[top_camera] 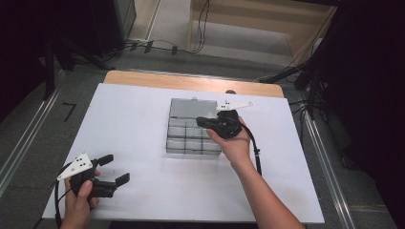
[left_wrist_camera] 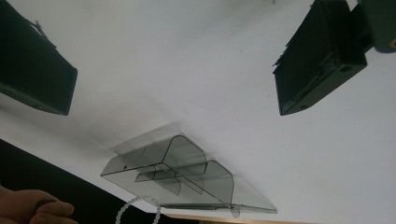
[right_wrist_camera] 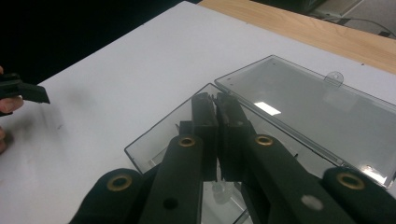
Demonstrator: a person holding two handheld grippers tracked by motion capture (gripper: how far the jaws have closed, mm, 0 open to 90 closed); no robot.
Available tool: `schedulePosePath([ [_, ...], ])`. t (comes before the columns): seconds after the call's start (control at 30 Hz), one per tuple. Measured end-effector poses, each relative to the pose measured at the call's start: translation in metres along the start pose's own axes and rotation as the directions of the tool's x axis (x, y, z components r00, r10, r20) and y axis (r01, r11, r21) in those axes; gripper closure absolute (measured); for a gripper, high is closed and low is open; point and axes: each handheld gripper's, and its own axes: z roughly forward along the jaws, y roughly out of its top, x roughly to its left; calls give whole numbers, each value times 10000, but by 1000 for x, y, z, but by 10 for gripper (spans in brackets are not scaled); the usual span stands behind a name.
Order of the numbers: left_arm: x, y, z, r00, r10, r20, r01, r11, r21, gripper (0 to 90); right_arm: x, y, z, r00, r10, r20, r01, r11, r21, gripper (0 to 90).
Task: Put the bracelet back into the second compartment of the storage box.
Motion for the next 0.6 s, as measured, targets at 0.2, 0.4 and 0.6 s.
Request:
schedulePosePath([
  [0.2, 0, 0, 0, 10000, 45, 8, -45, 10000, 33, 0, -5, 0, 6, 9999, 67, 143, -69, 9999, 105, 858],
  [0.4, 0, 0, 0, 10000, 57, 1, -57, 10000, 44, 0, -11, 0, 11, 9994, 189, 275, -192, 9998, 104, 858],
  [0.6, 0, 0, 1, 10000, 57, 4, -57, 10000, 41, 0, -16, -1, 18, 9988, 236, 433, -244, 9995, 179, 858],
])
